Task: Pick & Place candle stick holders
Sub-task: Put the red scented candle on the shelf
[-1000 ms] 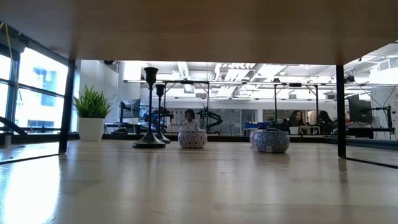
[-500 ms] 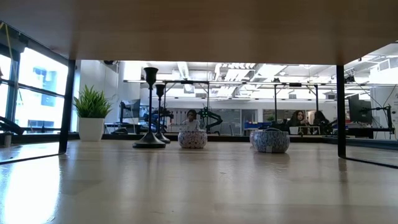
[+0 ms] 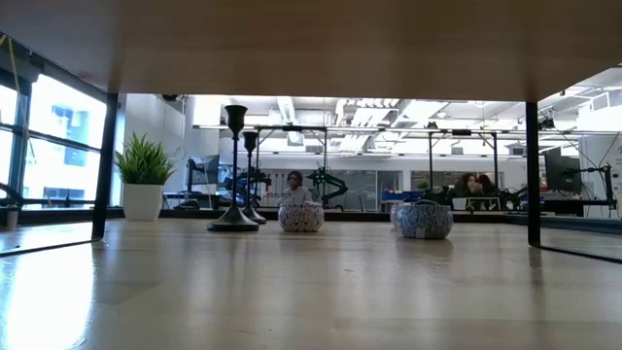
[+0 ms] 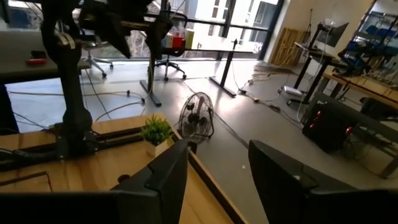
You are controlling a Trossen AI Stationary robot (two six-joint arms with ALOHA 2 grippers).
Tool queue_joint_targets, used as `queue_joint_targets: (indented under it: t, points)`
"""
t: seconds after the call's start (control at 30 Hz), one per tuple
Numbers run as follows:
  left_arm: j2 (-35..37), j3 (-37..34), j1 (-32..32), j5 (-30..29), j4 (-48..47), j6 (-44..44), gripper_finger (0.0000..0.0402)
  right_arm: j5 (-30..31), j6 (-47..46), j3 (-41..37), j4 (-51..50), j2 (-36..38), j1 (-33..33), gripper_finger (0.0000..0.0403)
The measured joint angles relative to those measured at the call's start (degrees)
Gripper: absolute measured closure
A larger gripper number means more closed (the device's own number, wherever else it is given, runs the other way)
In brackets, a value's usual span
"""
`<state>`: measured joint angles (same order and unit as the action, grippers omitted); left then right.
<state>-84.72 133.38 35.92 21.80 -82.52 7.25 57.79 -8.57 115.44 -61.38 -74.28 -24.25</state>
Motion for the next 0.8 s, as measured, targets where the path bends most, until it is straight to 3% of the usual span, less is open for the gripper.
queue_joint_targets:
  t: [0.3,0.53,0.8]
  points:
    - [-5.5,0.0,9.5,3.4,-4.3,0.0,0.0083,-0.6,-3.2,0.0,-3.9,0.0,0.0,0.0238]
    - [-10.8,0.0,10.2,1.8,-4.7,-6.1,0.0082,-0.6,-3.2,0.0,-4.0,0.0,0.0,0.0238]
    - [-15.0,0.0,10.2,1.6,-5.1,-6.2,0.0082,-0.8,-7.1,0.0,-7.3,0.0,0.0,0.0238]
